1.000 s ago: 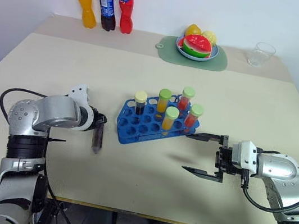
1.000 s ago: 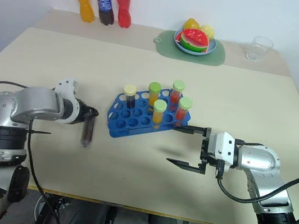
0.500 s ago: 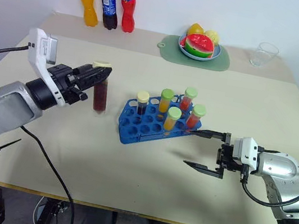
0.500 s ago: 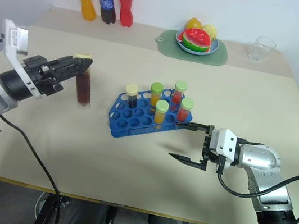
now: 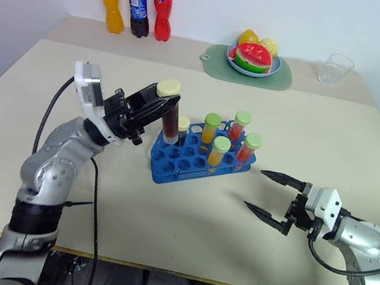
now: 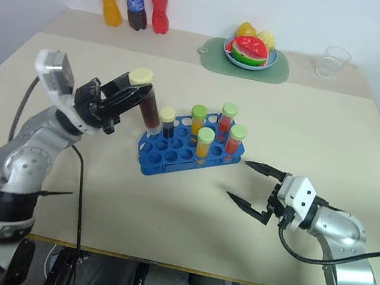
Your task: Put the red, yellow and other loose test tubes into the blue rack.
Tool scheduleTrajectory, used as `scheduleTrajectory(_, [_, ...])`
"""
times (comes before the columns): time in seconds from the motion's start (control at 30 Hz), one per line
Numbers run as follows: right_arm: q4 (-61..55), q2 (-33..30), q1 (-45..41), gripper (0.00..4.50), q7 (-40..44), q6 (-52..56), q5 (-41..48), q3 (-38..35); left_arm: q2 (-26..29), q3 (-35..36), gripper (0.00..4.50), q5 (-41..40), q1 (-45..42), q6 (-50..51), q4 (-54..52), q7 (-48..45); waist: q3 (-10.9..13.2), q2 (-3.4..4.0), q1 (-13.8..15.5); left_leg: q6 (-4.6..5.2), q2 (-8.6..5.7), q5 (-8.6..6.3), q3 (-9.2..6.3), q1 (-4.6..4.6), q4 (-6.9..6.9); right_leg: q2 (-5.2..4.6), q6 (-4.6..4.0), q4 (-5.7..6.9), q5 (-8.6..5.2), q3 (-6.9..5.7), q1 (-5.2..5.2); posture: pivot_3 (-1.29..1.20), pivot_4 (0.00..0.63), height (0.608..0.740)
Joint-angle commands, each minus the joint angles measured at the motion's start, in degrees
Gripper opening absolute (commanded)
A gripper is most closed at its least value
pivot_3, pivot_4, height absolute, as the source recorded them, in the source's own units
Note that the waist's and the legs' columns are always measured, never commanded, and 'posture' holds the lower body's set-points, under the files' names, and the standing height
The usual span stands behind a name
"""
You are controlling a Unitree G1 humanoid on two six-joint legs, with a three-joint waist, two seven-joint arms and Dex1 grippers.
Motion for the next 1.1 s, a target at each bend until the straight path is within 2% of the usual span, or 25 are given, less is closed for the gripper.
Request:
scheduleTrajectory(0.03, [-4.94, 1.4, 1.21, 4.26, -4.45, 0.71, -1.35, -1.5, -0.58, 0.72, 1.6, 1.05, -2.71, -1.53, 4.89, -4.69, 0.0, 0.0, -0.19, 0.01, 0.0, -0.01, 0.01, 0.0, 0.01, 0.0, 0.0, 0.0, 0.0, 0.0, 0.0, 0.0, 0.15, 0.74])
scheduleTrajectory(0.2, [-8.94, 3.41, 1.64, 4.26, -8.67, 3.08, -2.83, -0.16, -1.56, -0.13, 1.6, 2.49, -6.27, 0.14, 11.0, -7.98, 0.0, -0.01, -0.27, 0.01, 0.0, -0.01, -0.03, 0.01, 0.01, 0.03, 0.01, 0.02, 0.0, -0.01, 0.0, 0.0, 0.15, 0.74])
scheduleTrajectory(0.5, [-11.05, 3.97, 2.41, 4.26, -10.43, 3.62, -3.41, 0.07, 0.83, -1.8, 1.6, 3.52, -6.81, 5.71, 12.51, -15.16, 0.0, -0.01, -0.35, 0.06, 0.01, -0.03, -0.04, 0.0, 0.0, 0.02, 0.03, 0.02, -0.01, -0.02, -0.01, 0.0, 0.15, 0.74])
scheduleTrajectory(0.67, [-10.95, 4.41, 2.38, 4.26, -10.69, 3.42, -3.88, 0.8, 1.19, -4.54, 1.6, 7.34, -5.32, 3.95, 11.65, -18.76, 0.01, -0.01, -0.33, 0.06, 0.01, -0.03, -0.04, 0.0, 0.0, 0.02, 0.03, 0.02, -0.01, -0.02, -0.01, 0.0, 0.15, 0.74])
scheduleTrajectory(1.1, [-12.6, 3.74, 2.73, 4.26, -10.69, 6.04, -3.48, 0.68, -2.16, -8.44, 1.6, 16.73, -2.97, -4.2, 13.33, -18.55, 0.0, 0.0, -0.36, 0.07, 0.04, -0.04, -0.04, 0.01, 0.0, 0.03, 0.03, 0.03, -0.02, -0.02, -0.01, 0.0, 0.15, 0.74])
